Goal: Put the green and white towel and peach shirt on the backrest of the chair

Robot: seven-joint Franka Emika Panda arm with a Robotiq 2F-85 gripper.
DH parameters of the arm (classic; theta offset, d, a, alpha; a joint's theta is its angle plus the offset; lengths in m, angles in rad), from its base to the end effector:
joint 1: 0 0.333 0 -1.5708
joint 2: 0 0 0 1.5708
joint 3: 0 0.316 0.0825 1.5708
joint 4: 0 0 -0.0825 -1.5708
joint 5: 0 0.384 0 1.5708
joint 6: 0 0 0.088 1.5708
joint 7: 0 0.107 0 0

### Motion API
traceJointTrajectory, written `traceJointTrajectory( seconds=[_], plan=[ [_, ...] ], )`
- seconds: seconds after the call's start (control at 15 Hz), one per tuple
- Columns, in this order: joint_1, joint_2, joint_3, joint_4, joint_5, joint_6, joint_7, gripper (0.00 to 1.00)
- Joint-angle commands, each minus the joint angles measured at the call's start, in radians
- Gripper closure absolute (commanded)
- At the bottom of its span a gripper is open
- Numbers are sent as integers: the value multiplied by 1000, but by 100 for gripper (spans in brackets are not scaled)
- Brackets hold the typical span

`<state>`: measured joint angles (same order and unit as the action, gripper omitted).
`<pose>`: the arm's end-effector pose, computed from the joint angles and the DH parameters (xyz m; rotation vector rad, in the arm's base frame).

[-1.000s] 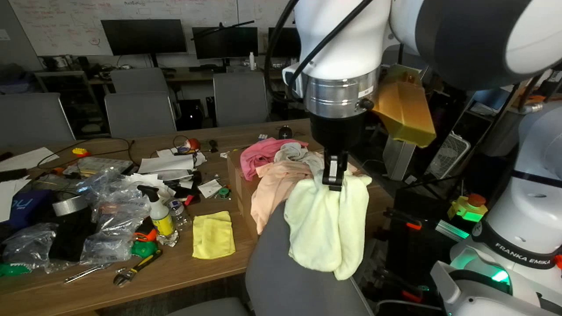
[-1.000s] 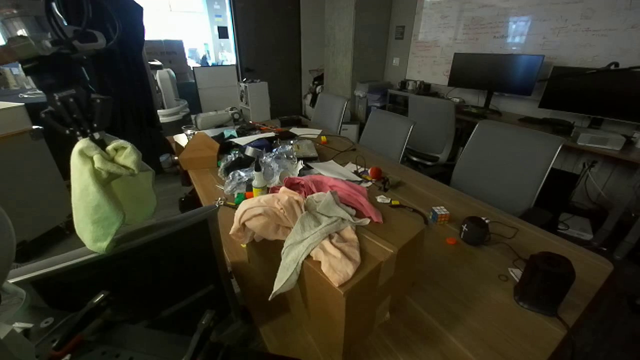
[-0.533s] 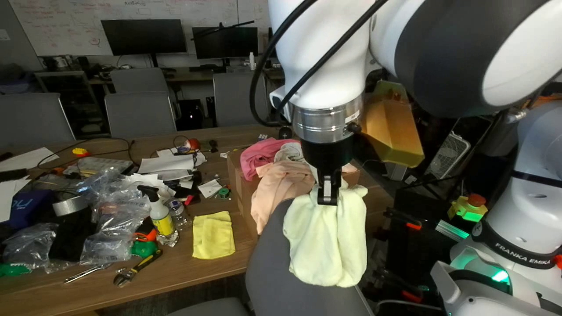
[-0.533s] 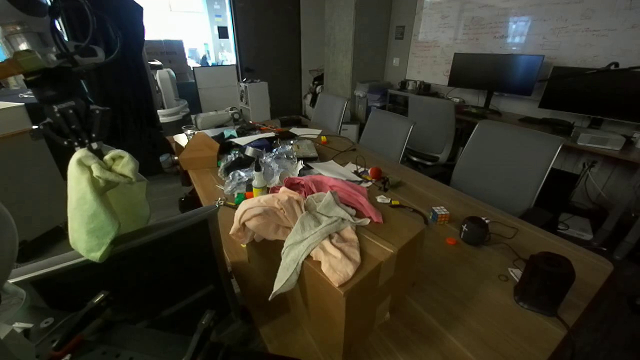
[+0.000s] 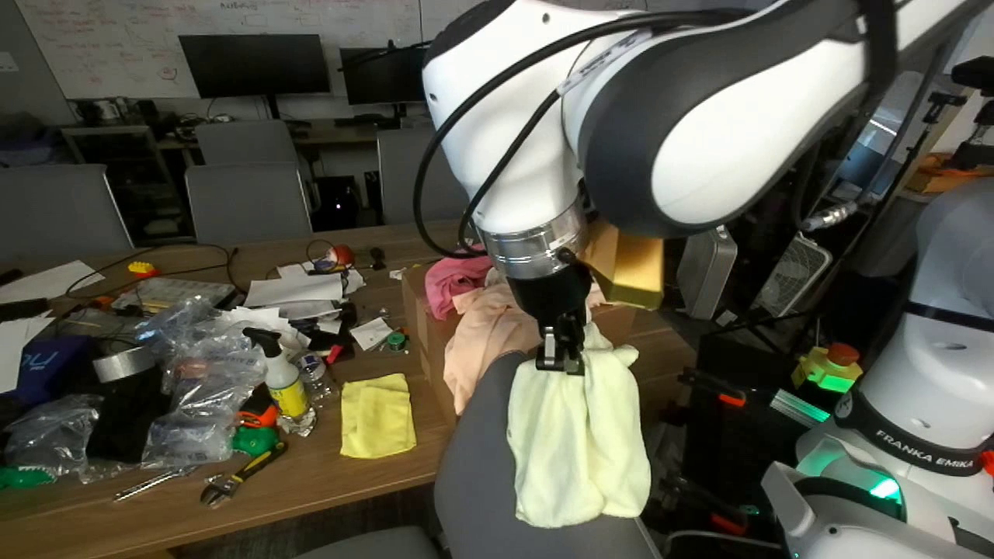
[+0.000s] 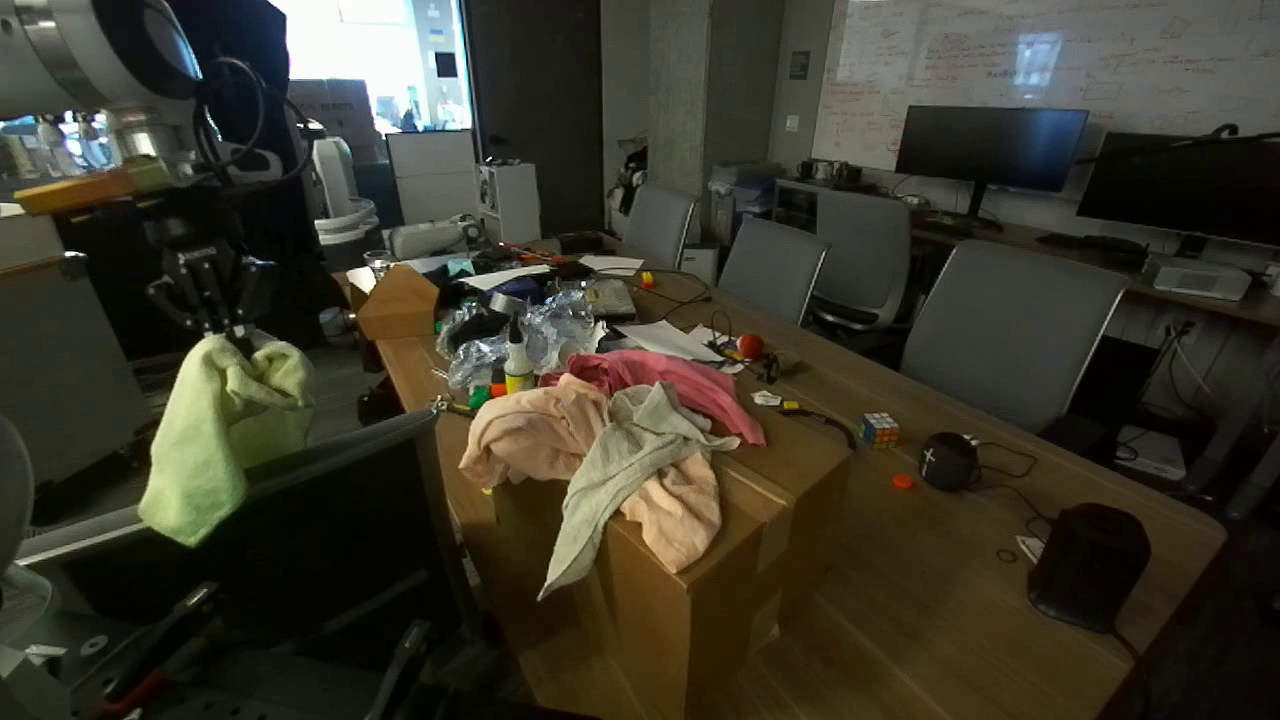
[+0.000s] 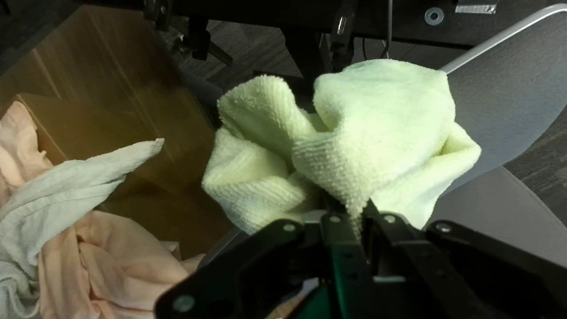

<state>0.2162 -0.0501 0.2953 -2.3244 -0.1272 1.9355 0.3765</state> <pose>0.4059 0.2178 0.3366 2.8460 0.2828 -0.3680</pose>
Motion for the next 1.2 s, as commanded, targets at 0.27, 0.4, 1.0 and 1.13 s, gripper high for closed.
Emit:
traceJointTrajectory(
  seconds=[0.27,0.4,1.0,1.13],
  plan=[
    [-10,155,-78,92,94,18,32,96],
    [-5,177,-86,99,104,14,41,96],
    [-21,223,-146,101,113,38,101,96],
    [-24,223,-160,97,107,50,117,96]
  ],
)
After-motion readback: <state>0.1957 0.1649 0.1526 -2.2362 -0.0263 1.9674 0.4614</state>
